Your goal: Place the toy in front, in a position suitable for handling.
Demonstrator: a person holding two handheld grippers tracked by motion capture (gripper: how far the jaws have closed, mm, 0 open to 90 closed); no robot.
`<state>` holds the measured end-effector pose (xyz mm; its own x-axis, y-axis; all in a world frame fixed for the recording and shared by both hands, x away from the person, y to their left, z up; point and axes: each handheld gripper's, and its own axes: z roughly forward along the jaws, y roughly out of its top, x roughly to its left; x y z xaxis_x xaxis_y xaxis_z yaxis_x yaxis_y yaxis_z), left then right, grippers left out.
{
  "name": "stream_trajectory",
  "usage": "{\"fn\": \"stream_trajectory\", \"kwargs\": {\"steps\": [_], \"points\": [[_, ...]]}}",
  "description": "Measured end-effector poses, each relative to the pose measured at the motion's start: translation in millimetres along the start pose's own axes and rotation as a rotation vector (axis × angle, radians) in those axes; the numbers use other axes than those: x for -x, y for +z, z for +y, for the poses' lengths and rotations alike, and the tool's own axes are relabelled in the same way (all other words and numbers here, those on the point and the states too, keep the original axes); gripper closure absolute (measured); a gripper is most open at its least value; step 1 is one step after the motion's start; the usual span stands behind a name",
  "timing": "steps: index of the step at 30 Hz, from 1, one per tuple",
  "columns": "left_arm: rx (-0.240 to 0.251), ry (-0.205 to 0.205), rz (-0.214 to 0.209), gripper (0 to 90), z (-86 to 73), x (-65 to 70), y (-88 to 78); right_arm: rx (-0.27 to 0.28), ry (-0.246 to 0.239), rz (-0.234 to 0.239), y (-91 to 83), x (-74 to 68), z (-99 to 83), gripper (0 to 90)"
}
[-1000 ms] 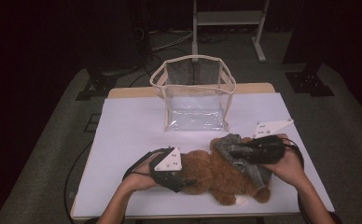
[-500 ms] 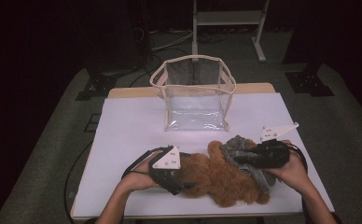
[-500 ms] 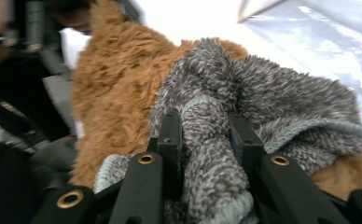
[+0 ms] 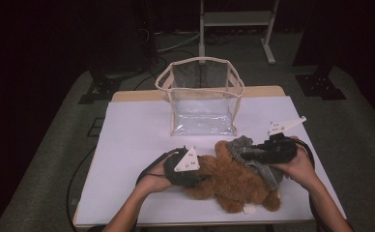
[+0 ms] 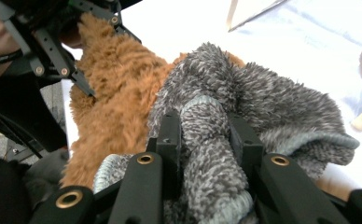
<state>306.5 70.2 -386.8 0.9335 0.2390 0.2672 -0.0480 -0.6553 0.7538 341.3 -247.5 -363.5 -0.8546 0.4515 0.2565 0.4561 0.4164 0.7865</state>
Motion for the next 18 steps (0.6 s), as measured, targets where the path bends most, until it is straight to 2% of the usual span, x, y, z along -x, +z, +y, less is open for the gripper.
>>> {"fn": "stream_trajectory", "kwargs": {"steps": [4, 7, 8, 10, 12, 15, 17, 18], "points": [[-0.028, 0.022, 0.046, 46.1, 2.4, -8.4, 1.0, 0.002, -0.001, 0.003, 9.9, 12.8, 17.1, 69.3], [-0.055, 0.041, 0.098, 46.4, 1.6, -14.5, -1.3, 0.008, -0.003, 0.010, 15.8, 18.4, 26.7, 69.3], [-0.060, 0.038, 0.110, 46.5, 0.3, -17.8, -3.0, 0.012, -0.004, 0.009, 17.1, 19.8, 29.3, 69.3], [-0.074, 0.037, 0.168, 46.4, -3.3, -23.5, -5.8, 0.013, -0.008, 0.009, 18.1, 22.8, 33.9, 69.2], [-0.074, 0.011, 0.210, 46.4, -6.9, -27.5, -8.9, 0.011, -0.007, 0.001, 18.3, 26.2, 37.5, 69.1], [-0.059, 0.001, 0.194, 44.9, -11.0, -24.0, -12.9, 0.003, 0.001, -0.001, 22.1, 31.2, 39.3, 69.1], [-0.044, -0.009, 0.162, 42.5, -12.8, -20.0, -18.4, -0.023, -0.005, 0.001, 28.7, 30.9, 36.6, 69.2], [-0.031, -0.022, 0.131, 40.9, -14.0, -17.3, -22.7, -0.031, -0.008, 0.012, 31.4, 28.6, 34.1, 69.3]]}}
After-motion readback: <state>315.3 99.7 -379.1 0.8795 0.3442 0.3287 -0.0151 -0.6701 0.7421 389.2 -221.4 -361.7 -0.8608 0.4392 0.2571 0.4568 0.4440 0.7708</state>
